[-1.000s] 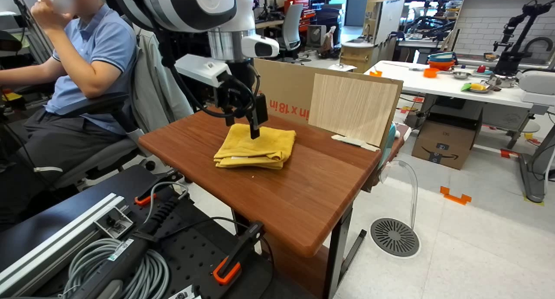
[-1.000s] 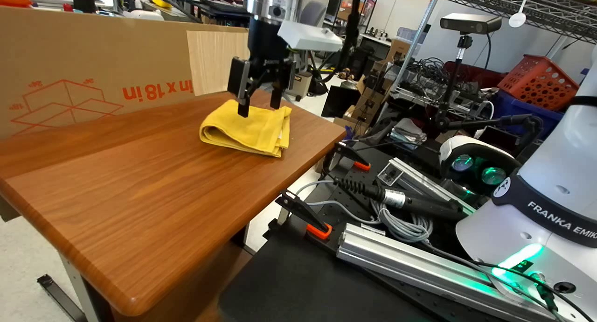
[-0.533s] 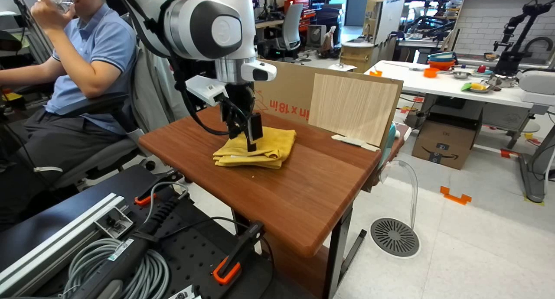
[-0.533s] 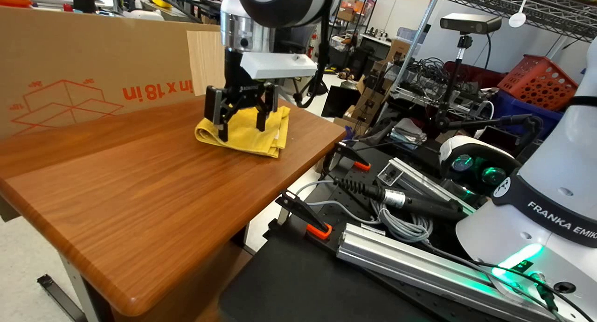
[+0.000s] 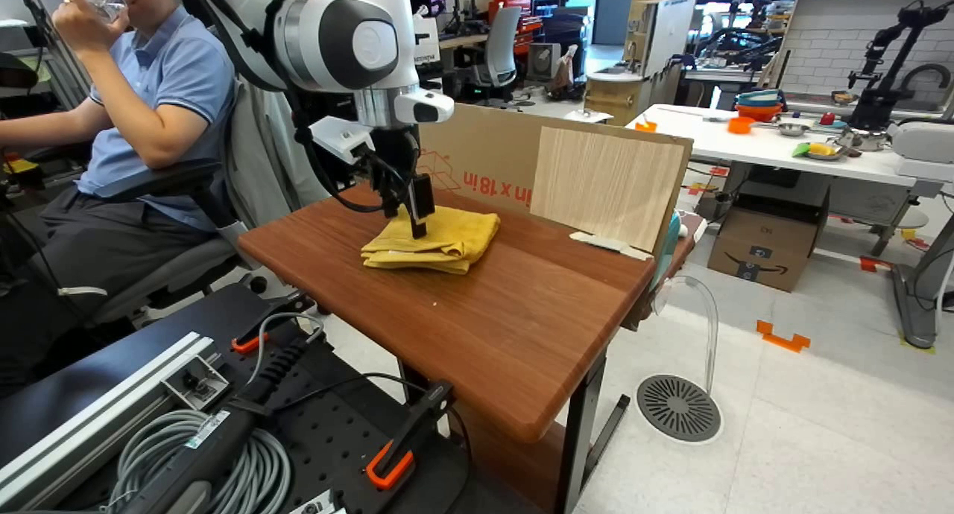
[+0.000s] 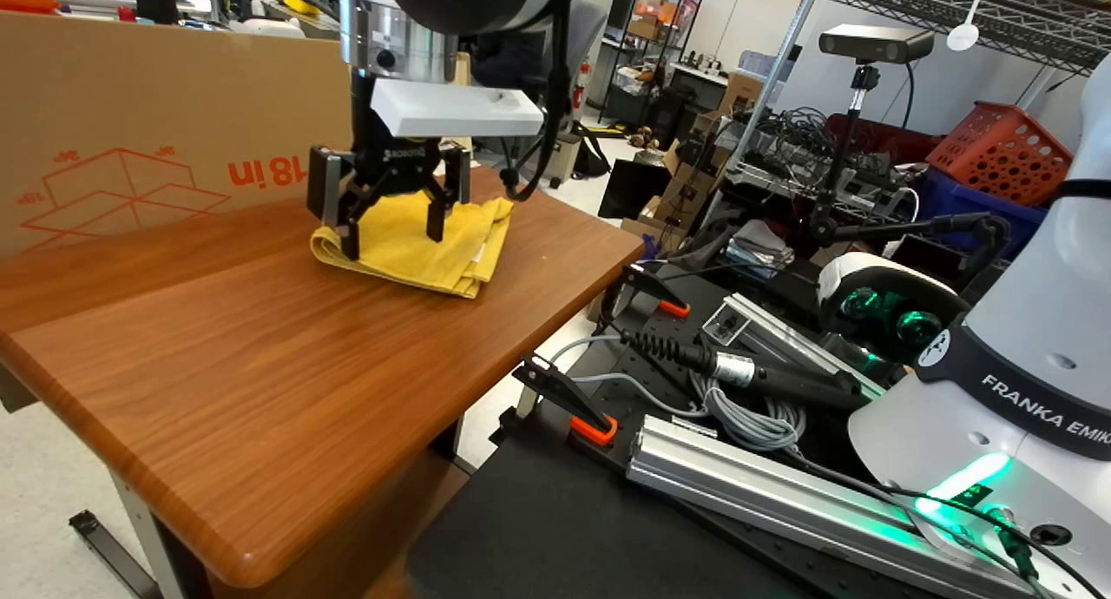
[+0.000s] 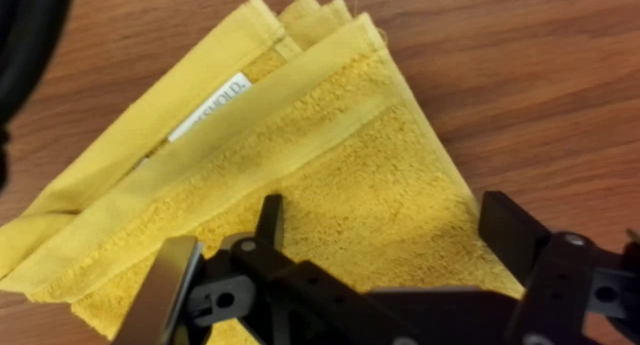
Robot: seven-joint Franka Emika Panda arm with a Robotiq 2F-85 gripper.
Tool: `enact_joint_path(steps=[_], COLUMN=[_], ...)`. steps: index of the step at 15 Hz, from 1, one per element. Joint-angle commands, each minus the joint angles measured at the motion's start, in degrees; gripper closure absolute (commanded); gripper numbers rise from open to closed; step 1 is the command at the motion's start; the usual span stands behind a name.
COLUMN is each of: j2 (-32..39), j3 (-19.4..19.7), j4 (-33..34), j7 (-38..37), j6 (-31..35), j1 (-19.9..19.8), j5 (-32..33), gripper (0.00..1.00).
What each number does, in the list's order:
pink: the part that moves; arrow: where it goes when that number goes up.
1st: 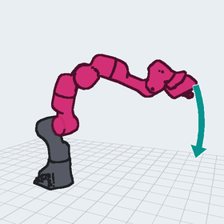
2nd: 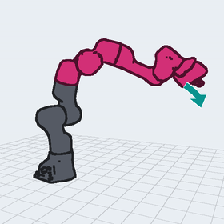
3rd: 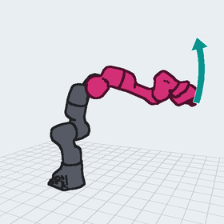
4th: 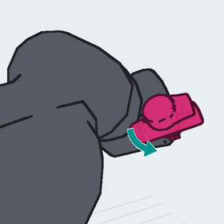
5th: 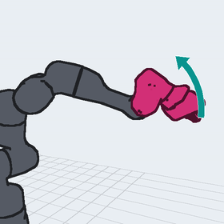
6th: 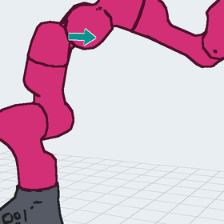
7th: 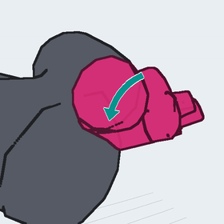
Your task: Use the towel to wipe the desk
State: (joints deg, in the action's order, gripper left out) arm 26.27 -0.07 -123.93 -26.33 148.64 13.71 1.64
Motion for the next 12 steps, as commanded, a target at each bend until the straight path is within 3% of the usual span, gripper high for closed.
enact_joint_path(steps=[1, 5, 12], j2=[1.98, 2.19, -2.48], j3=[-0.19, -0.05, -0.16], j4=[3.88, 4.64, -0.98], j7=[-2.84, -3.29, 1.61], j6=[-0.76, -0.40, 1.24], j1=[2.07, 1.90, -5.47], j5=[-0.77, -1.47, -7.49], gripper=[0.00, 0.00, 0.00])
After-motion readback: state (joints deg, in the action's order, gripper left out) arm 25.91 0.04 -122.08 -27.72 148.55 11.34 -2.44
